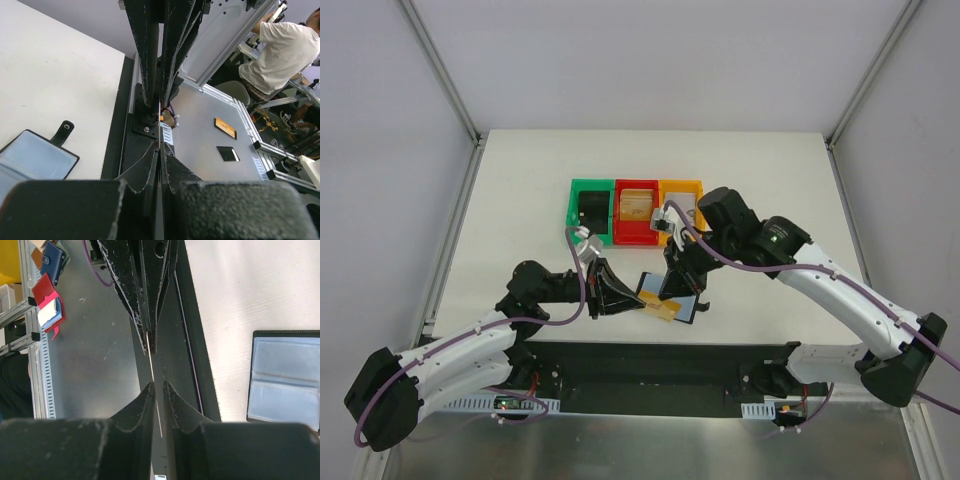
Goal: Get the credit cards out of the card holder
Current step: Place the credit card in the storage box.
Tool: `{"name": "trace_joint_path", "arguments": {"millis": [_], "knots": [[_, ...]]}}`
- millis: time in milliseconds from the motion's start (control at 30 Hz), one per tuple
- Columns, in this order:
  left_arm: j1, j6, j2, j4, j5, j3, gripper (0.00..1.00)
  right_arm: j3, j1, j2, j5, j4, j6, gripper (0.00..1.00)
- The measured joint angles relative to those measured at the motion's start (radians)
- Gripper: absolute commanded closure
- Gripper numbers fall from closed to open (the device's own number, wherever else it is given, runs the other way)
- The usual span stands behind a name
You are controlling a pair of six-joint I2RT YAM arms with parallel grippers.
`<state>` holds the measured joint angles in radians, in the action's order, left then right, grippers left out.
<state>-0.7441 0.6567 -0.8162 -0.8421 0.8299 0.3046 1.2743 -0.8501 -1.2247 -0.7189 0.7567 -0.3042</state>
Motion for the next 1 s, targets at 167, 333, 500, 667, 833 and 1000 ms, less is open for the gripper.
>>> {"name": "trace_joint_path", "arguments": {"millis": [167, 333, 500, 667, 833, 1000], "knots": [[0.0, 0.008, -0.003, -0.01, 0.0, 0.0, 1.0, 0.0, -0.005, -0.001, -0.002, 0.0, 0.0, 0.86], [0.0, 0.01, -0.01, -0.014, 0.0, 0.0, 1.0, 0.0, -0.01, -0.003, -0.003, 0.001, -0.001, 0.98], [0.0, 0.011, -0.015, -0.014, 0.002, 0.0, 0.73, 0.0, -0.013, -0.006, -0.008, 0.005, -0.004, 1.0], [0.0, -0.003, 0.01, 0.031, -0.021, 0.001, 0.32, 0.0, -0.013, -0.006, -0.018, 0.004, -0.006, 0.99], [0.0, -0.045, 0.133, 0.171, -0.119, 0.006, 0.3, 0.0, -0.01, 0.001, -0.019, 0.002, -0.011, 1.0], [0.011, -0.098, 0.299, 0.415, -0.329, 0.045, 0.32, 0.018, 0.003, 0.046, 0.076, -0.006, -0.001, 1.0]]}}
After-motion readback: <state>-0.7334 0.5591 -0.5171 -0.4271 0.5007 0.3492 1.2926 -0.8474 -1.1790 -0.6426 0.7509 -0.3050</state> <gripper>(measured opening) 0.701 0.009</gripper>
